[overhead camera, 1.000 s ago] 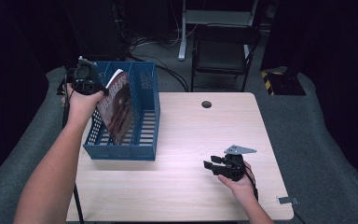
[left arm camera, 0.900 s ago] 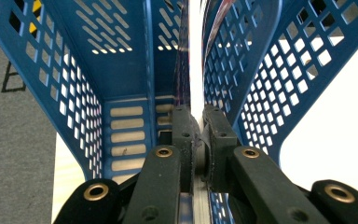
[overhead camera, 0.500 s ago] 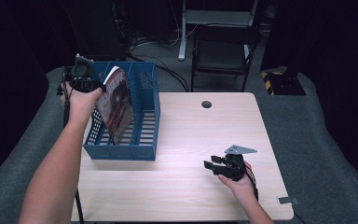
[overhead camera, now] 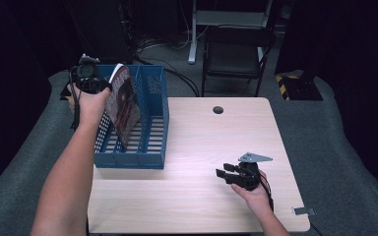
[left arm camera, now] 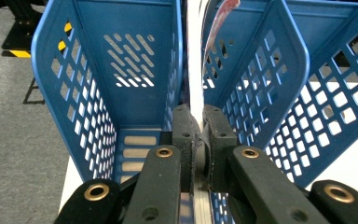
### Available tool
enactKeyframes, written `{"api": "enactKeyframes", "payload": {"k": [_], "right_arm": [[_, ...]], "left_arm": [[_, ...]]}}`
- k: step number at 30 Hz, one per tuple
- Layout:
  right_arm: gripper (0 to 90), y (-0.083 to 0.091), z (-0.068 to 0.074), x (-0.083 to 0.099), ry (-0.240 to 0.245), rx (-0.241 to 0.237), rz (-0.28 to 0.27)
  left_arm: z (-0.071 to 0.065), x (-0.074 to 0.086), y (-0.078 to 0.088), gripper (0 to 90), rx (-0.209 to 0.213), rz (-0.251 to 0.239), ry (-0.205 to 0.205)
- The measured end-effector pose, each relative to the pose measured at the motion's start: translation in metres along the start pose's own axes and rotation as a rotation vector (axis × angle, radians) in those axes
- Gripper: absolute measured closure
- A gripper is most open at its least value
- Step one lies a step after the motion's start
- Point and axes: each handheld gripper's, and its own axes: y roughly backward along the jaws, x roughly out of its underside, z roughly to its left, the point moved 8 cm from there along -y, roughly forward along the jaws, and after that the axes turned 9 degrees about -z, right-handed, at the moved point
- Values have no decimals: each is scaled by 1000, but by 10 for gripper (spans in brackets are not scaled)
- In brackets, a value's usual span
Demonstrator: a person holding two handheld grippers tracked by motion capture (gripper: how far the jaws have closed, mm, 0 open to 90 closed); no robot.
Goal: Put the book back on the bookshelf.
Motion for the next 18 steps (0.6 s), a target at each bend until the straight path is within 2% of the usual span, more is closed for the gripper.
{"api": "enactKeyframes", "payload": {"k": [4,9,16,18], "right_arm": [[525,0,0,0,6,-2,0],[525,0,0,0,3,-4,-1],[525,0,0,0,7,-3,1],[525,0,0,0,4,-5,0]], "left_arm": [[1,-1,-3,850,-17,-7,9],[-3,-1,-5,850,-48,-16,-24],[-3,5,-10,849,-62,-11,-29],[-2,7,-11,849,-69,-23,-34]]}}
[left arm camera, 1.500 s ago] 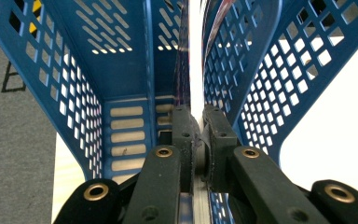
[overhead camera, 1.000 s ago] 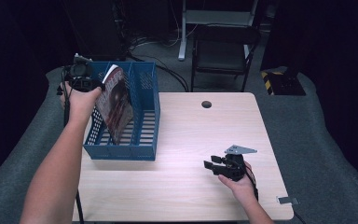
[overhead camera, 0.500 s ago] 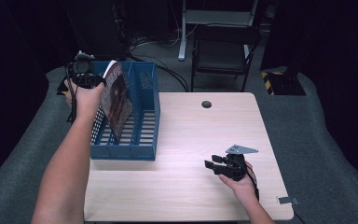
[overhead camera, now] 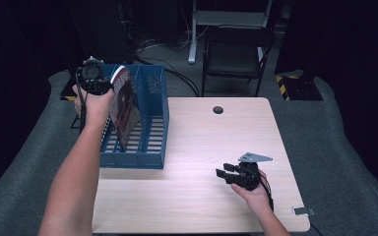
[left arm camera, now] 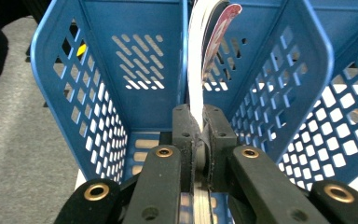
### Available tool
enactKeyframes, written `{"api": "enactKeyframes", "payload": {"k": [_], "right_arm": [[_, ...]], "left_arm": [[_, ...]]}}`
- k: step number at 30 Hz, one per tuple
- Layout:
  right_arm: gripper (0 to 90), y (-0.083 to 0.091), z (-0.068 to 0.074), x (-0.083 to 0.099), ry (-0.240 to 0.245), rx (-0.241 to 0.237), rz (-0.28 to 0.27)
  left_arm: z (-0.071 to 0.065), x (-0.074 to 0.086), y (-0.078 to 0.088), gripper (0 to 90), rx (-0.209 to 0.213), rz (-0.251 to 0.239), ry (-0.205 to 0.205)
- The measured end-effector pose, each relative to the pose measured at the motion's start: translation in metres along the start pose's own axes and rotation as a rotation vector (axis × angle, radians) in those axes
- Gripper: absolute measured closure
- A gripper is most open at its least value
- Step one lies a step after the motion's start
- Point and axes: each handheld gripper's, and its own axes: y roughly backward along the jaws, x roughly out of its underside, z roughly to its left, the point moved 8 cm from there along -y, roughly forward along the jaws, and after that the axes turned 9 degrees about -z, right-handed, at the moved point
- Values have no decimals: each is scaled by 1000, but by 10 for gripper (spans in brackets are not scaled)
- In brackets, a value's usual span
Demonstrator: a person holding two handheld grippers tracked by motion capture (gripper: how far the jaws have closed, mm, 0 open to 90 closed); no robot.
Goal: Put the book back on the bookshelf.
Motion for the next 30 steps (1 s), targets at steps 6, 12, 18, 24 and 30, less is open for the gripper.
{"api": "enactKeyframes", "payload": {"k": [6,12,18,24,30], "right_arm": [[525,0,0,0,4,-2,4],[525,-1,1,0,4,-1,2],[525,-1,0,1,1,3,6],[524,-2,1,2,0,4,12],[524,-2,1,1,5,2,9]], "left_arm": [[-5,1,-1,848,-2,-11,-31],[-6,2,0,841,-2,-16,-31],[-8,3,5,794,13,-22,-44],[-3,4,10,699,2,-19,-56],[0,7,14,655,20,3,-66]]}}
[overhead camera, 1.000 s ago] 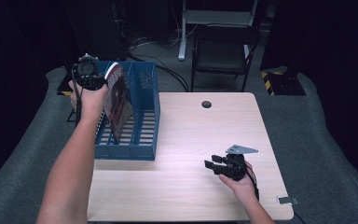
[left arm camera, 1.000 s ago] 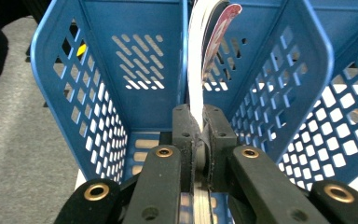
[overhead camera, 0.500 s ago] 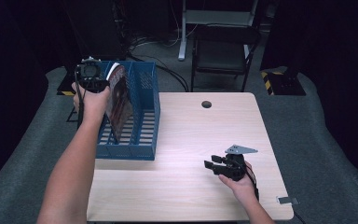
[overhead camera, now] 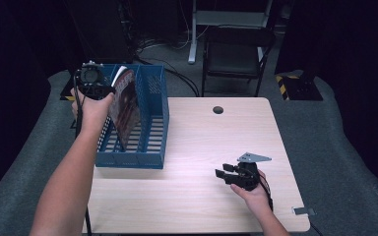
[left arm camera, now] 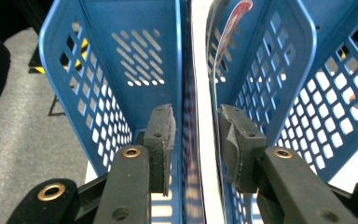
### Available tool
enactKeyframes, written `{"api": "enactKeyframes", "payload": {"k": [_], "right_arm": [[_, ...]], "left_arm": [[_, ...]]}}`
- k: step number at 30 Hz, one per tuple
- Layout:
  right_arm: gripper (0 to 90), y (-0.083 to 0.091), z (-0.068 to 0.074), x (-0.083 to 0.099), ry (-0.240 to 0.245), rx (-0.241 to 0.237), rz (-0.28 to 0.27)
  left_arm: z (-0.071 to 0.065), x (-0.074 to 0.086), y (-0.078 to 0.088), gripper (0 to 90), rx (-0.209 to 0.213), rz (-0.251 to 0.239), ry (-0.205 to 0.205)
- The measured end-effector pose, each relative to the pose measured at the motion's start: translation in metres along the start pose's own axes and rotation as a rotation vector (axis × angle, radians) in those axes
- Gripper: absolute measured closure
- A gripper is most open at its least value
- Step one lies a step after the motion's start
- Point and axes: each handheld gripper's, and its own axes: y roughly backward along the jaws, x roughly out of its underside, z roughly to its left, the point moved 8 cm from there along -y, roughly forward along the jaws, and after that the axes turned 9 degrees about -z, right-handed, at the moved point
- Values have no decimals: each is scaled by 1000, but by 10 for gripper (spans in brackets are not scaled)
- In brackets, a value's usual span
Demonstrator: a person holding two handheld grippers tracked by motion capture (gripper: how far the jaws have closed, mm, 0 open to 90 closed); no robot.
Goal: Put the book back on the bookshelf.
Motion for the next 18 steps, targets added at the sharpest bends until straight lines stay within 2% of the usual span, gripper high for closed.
{"api": "enactKeyframes", "payload": {"k": [2,5,7,13,18], "right_arm": [[524,0,0,0,0,0,3],[524,-1,1,1,2,-2,4],[525,-1,1,1,4,-2,3],[524,-1,0,1,0,-3,7],[524,-1,0,1,-4,-2,5]], "left_arm": [[1,2,1,692,8,0,-7],[0,4,1,792,39,2,11],[0,5,2,821,49,3,24],[2,5,2,841,79,1,46],[4,5,2,843,104,-7,45]]}}
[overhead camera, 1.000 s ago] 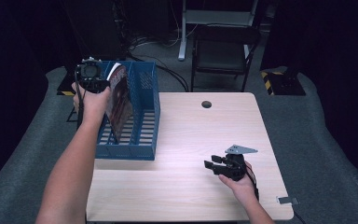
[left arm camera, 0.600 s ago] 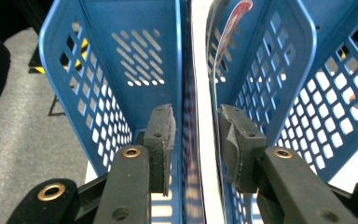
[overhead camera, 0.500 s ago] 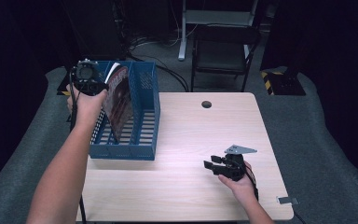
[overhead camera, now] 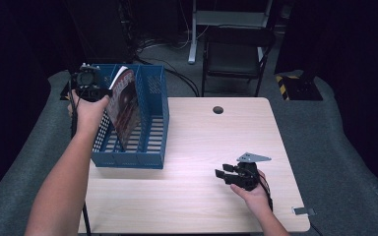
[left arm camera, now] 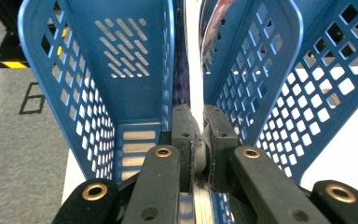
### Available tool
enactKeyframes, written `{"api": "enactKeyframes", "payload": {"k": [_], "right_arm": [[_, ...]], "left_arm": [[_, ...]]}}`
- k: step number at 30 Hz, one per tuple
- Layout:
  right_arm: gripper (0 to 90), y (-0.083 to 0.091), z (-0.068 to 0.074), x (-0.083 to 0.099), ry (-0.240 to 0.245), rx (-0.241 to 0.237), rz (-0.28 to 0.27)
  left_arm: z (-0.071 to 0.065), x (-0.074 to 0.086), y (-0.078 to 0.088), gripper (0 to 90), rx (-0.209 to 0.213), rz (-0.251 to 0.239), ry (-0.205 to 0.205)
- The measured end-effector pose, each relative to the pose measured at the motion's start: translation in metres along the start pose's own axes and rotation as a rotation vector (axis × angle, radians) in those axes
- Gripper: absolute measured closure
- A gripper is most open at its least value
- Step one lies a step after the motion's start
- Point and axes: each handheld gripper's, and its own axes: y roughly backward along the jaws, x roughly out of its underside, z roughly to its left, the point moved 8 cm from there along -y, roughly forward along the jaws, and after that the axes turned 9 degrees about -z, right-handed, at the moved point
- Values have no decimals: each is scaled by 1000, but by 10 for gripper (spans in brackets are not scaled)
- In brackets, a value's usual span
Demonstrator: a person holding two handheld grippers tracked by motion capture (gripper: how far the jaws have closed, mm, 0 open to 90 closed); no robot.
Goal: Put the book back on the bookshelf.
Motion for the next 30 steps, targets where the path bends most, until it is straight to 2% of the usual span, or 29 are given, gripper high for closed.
{"api": "enactKeyframes", "payload": {"k": [5,11,14,16,17,19,22,27,30], "right_arm": [[522,0,0,0,0,-1,1],[521,0,0,0,-1,2,1],[521,0,-1,1,0,6,6],[521,-1,0,1,1,5,9],[520,-1,0,1,1,5,8],[519,-1,0,1,1,6,6],[519,0,0,1,1,2,7],[519,0,0,1,-1,1,8],[519,-1,0,1,1,4,9]], "left_arm": [[2,1,1,844,27,-6,16],[3,2,2,845,51,-16,9],[1,2,1,845,58,-17,-8],[1,1,1,841,56,-21,10],[1,1,1,828,58,-24,30],[2,0,1,750,45,-26,38],[3,1,1,684,28,-9,29],[2,2,-1,563,44,-20,51],[2,3,-2,539,40,-17,31]]}}
